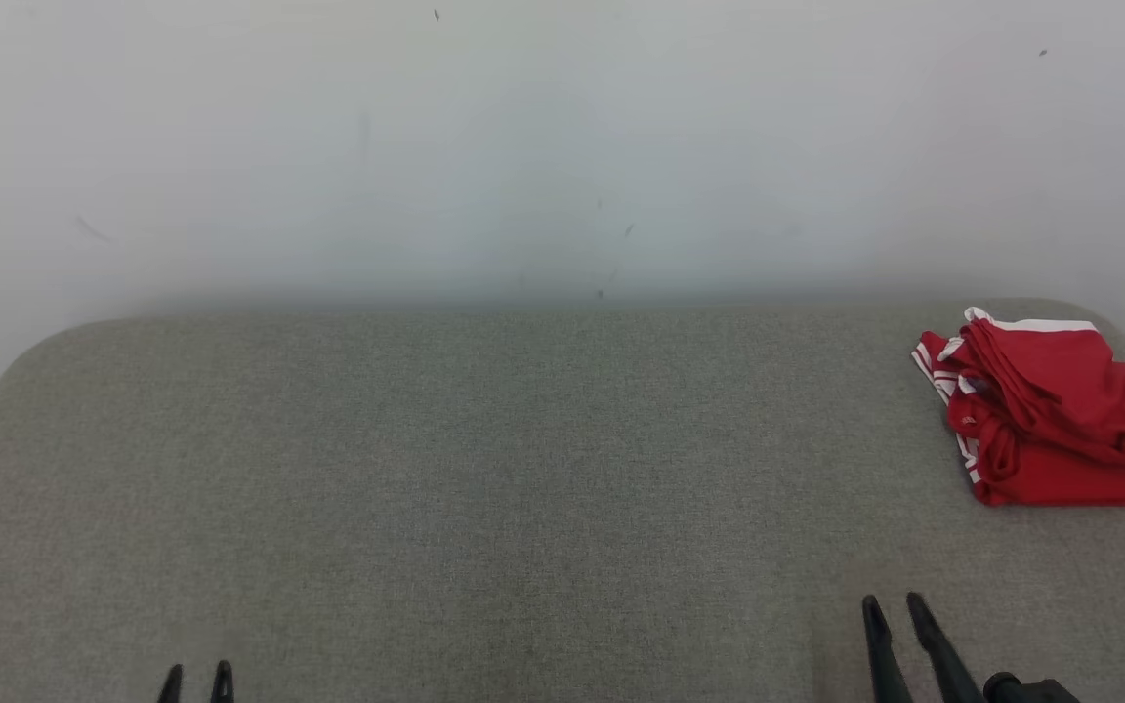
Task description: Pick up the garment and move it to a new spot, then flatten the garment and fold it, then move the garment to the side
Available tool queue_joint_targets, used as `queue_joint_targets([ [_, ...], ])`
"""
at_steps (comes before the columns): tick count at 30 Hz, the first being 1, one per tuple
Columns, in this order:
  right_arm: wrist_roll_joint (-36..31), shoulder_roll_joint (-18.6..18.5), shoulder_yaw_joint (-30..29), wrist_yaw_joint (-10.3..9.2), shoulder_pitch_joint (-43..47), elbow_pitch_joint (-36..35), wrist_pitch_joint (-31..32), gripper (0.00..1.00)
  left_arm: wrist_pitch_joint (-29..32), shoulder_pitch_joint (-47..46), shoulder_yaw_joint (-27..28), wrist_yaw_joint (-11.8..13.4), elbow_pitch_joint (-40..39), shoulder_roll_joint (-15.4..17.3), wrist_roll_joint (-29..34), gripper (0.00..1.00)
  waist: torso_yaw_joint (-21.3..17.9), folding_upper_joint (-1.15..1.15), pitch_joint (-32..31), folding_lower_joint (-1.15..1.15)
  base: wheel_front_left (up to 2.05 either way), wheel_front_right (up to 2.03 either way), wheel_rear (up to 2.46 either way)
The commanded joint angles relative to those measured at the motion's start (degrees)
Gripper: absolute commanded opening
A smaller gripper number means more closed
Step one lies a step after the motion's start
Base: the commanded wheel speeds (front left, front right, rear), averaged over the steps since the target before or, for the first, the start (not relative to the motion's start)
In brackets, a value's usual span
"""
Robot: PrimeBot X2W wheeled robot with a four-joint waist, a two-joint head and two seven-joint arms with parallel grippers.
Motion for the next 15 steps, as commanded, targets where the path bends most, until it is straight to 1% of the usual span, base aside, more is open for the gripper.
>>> queue_joint_targets([
  [1,0.26,0.01,0.00,0.00,0.07,0.34,0.10,0.00,0.12,-0.11,0.00,-0.02,0.49,-0.17,-0.26,0.00,-0.01,0.00,0.01,0.00,0.00,0.00,0.00],
  [3,0.35,0.02,0.01,0.00,0.48,1.41,0.29,0.00,0.27,-0.07,-0.27,-0.03,1.52,-0.59,-0.28,0.00,-0.01,0.00,0.02,0.00,0.00,0.00,0.00],
  [6,4.00,-0.07,-0.63,0.00,0.08,1.31,1.37,0.00,1.00,-0.87,-0.18,-0.35,1.85,-0.90,-3.75,0.00,-0.03,0.00,0.14,0.00,0.00,0.00,0.00],
  [7,4.00,-0.07,-0.63,0.00,0.08,1.31,1.37,0.00,1.00,-0.87,-0.18,-0.35,1.85,-0.90,-3.75,0.00,-0.03,0.00,0.14,0.00,0.00,0.00,0.00],
  [15,13.14,-0.38,-2.34,-0.01,-0.97,1.08,4.22,0.00,2.21,-2.48,-0.60,-1.14,2.10,-1.70,-12.50,0.00,-0.05,0.00,0.45,0.00,0.00,0.00,0.00],
])
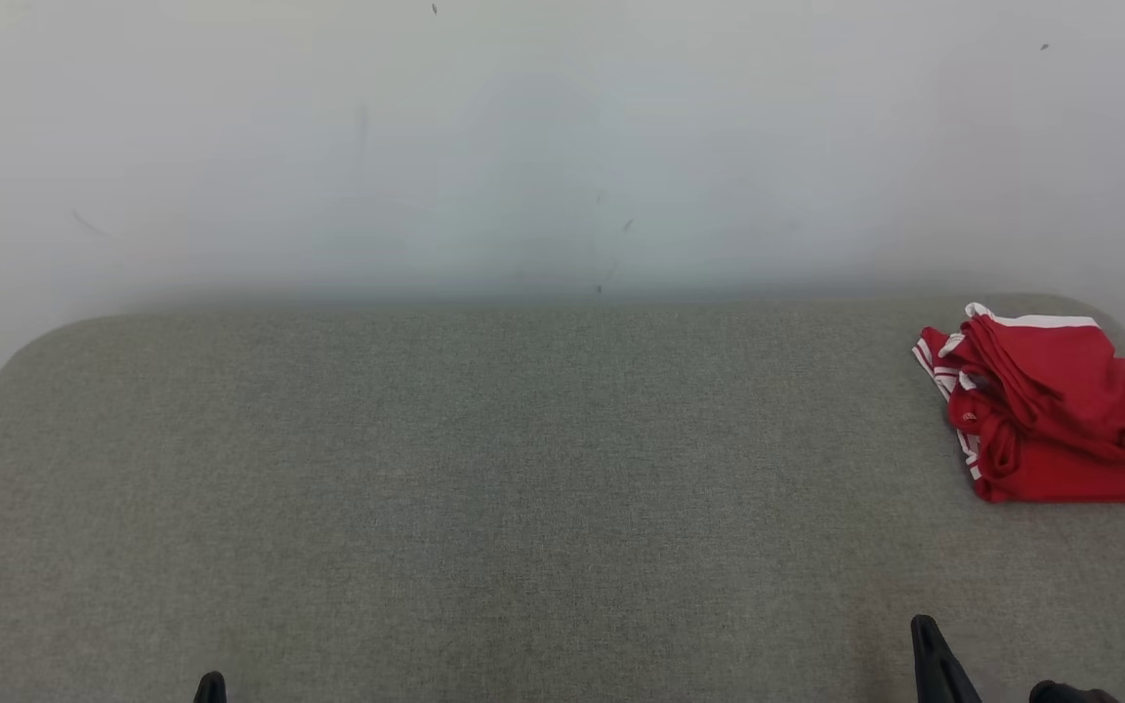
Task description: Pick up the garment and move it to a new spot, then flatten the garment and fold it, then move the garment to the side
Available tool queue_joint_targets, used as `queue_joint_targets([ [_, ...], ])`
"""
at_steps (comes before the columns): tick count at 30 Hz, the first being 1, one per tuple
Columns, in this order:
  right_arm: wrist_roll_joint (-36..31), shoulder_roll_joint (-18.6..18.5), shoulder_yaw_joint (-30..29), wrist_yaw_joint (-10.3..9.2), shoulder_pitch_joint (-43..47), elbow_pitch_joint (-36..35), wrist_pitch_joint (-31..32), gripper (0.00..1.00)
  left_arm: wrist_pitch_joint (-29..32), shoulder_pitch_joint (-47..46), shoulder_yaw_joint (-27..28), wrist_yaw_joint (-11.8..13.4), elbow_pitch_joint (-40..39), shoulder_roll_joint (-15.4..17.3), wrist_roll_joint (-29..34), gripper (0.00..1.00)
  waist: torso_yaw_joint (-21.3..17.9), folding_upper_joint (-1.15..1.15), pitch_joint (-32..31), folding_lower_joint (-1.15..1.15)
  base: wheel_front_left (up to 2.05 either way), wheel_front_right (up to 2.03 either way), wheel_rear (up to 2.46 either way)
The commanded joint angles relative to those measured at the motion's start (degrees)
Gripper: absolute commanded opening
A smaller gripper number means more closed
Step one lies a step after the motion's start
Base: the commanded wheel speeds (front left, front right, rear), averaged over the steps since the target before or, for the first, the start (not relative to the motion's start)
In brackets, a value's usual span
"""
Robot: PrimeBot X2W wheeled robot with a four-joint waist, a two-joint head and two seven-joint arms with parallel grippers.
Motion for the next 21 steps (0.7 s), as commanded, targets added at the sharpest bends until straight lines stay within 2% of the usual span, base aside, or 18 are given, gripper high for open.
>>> queue_joint_targets([
  [1,2.87,-0.36,-0.70,-0.01,-1.85,-1.09,0.73,0.00,0.33,-2.05,-0.02,-0.24,-0.57,0.01,-2.82,0.00,0.00,0.00,0.06,0.00,0.00,0.00,0.00],
  [21,21.79,-0.81,-4.47,-0.03,-4.09,-1.56,6.83,0.00,3.06,-5.56,-0.70,-1.94,0.11,-1.67,-21.15,0.00,-0.08,0.00,0.83,0.00,0.00,0.00,0.00],
])
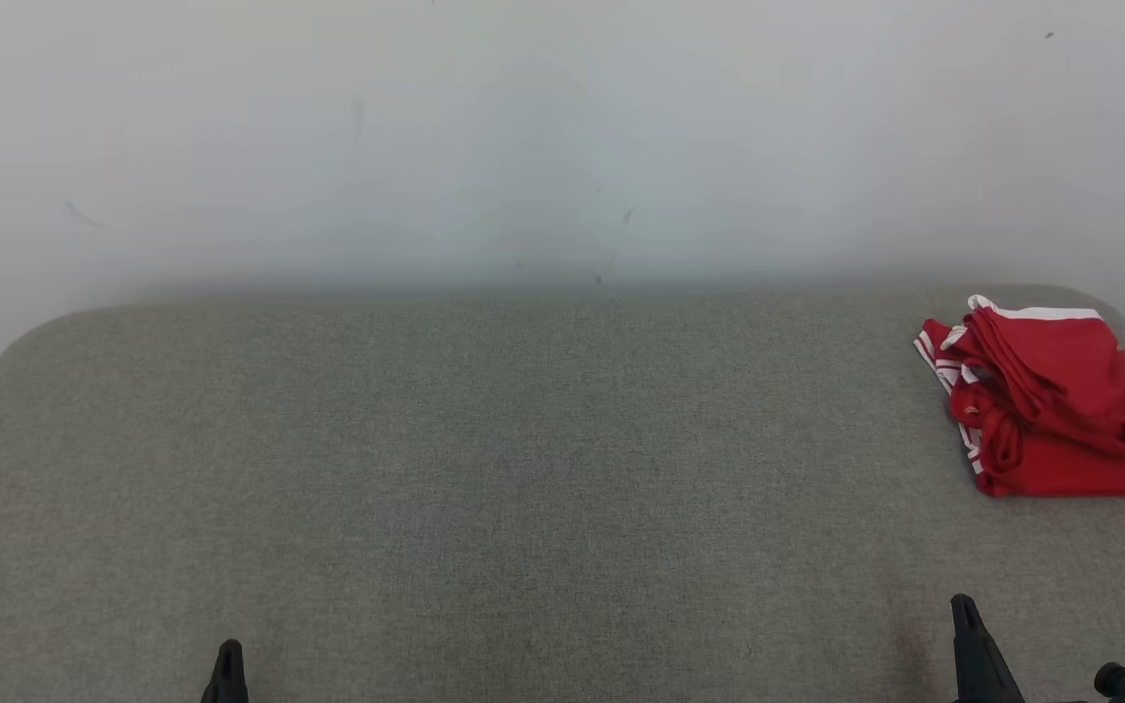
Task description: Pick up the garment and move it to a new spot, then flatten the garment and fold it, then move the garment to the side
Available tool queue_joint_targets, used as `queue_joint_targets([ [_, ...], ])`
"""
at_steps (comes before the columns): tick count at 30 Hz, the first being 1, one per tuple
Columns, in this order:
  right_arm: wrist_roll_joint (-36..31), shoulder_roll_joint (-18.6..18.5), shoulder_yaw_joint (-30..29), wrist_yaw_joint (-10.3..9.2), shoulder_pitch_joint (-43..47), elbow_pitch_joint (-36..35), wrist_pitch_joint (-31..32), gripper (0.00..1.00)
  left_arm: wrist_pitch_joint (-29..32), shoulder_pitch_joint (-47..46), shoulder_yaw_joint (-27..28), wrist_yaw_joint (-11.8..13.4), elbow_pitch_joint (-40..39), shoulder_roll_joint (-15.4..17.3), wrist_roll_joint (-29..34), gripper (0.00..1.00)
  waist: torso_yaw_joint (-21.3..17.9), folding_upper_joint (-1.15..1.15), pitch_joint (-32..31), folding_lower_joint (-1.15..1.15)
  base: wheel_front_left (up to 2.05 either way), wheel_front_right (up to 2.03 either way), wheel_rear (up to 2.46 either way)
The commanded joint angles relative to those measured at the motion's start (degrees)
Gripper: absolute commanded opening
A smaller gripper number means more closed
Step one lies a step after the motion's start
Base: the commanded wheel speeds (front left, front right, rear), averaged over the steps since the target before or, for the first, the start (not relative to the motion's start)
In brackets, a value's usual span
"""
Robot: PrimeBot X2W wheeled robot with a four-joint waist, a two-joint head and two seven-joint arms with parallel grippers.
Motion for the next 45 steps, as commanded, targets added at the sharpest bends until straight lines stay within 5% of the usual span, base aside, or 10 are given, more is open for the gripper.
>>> queue_joint_targets([
  [1,2.50,-0.53,-0.64,-0.03,-1.80,-1.05,0.62,0.00,0.26,-2.03,0.11,-0.46,-0.62,-0.01,-2.34,0.00,-0.01,0.00,0.07,0.00,0.00,0.00,0.00],
  [45,31.66,-0.70,-7.26,-0.07,-5.18,-1.56,10.82,0.00,4.69,-7.40,-0.93,-3.05,0.69,-2.73,-31.26,0.00,-0.17,0.00,1.75,0.00,0.00,0.00,0.00],
])
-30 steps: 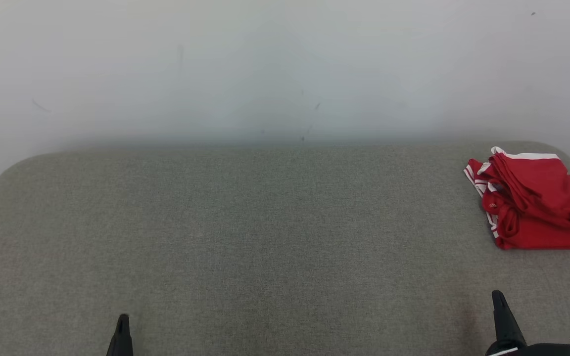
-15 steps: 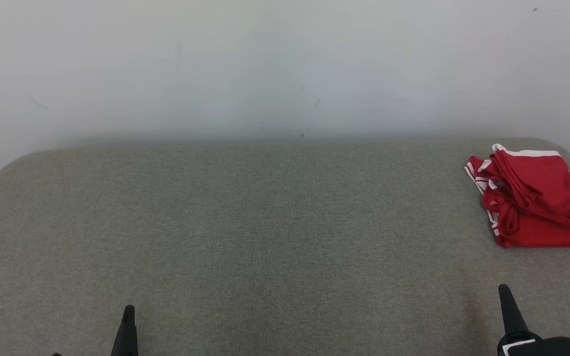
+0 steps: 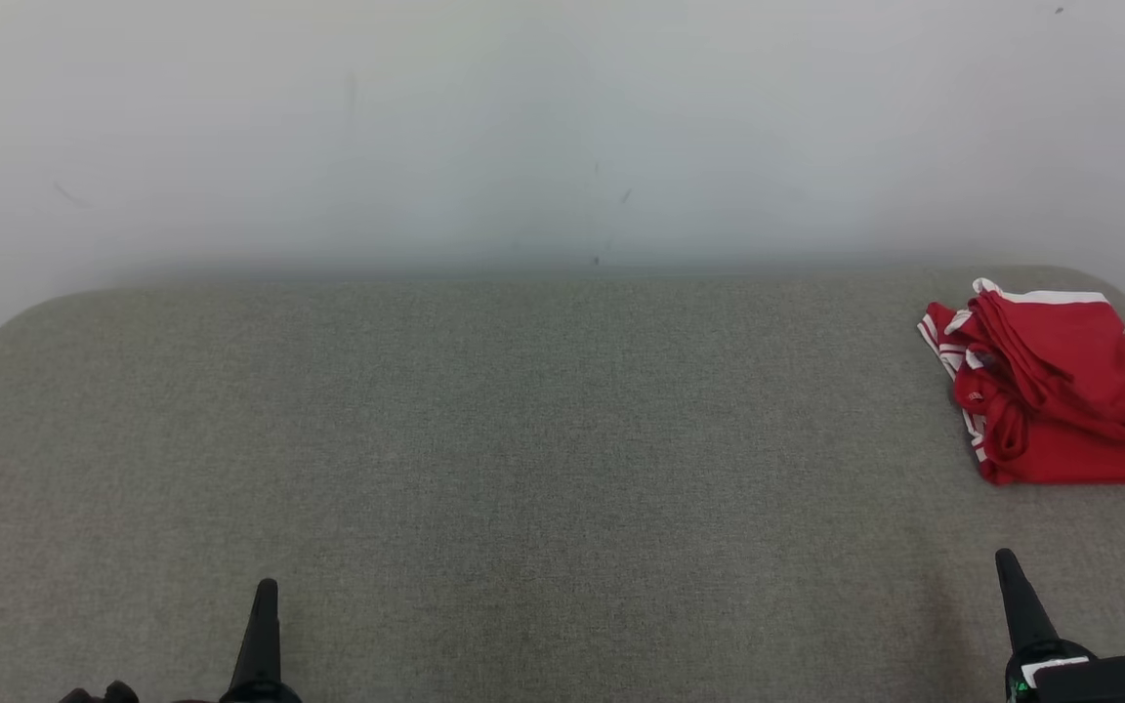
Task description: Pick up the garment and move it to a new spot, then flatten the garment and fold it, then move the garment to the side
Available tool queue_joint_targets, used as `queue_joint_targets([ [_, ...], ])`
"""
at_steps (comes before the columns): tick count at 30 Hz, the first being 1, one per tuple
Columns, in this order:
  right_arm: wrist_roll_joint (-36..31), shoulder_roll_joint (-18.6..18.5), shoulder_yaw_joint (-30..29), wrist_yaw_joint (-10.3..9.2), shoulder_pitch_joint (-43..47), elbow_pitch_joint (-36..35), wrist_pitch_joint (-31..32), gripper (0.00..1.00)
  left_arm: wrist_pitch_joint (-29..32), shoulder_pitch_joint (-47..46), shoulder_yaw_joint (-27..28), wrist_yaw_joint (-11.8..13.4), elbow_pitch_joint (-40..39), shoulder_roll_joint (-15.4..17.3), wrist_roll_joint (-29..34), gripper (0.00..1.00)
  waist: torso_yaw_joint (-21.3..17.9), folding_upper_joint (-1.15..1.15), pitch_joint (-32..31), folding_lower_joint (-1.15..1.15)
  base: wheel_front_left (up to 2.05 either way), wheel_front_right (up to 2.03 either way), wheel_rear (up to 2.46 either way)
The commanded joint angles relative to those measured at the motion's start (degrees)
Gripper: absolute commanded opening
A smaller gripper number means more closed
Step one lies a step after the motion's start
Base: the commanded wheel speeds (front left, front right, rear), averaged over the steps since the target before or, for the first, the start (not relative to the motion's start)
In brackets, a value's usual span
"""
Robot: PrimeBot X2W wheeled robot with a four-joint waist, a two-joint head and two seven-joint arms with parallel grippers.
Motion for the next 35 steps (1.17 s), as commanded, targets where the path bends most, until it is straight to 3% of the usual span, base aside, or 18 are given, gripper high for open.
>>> queue_joint_targets([
  [1,1.32,-0.34,-0.49,-0.07,-0.84,-0.47,0.47,0.00,0.24,-0.99,-0.04,-0.16,-0.17,-0.11,-1.62,0.00,-0.01,0.00,0.05,0.00,0.00,0.00,0.00],
  [35,16.62,-0.15,-4.28,-0.11,-2.58,-0.74,6.15,0.00,2.54,-3.94,-0.62,-1.61,0.57,-1.62,-16.69,0.00,-0.13,0.00,1.31,0.00,0.00,0.00,0.00],
])
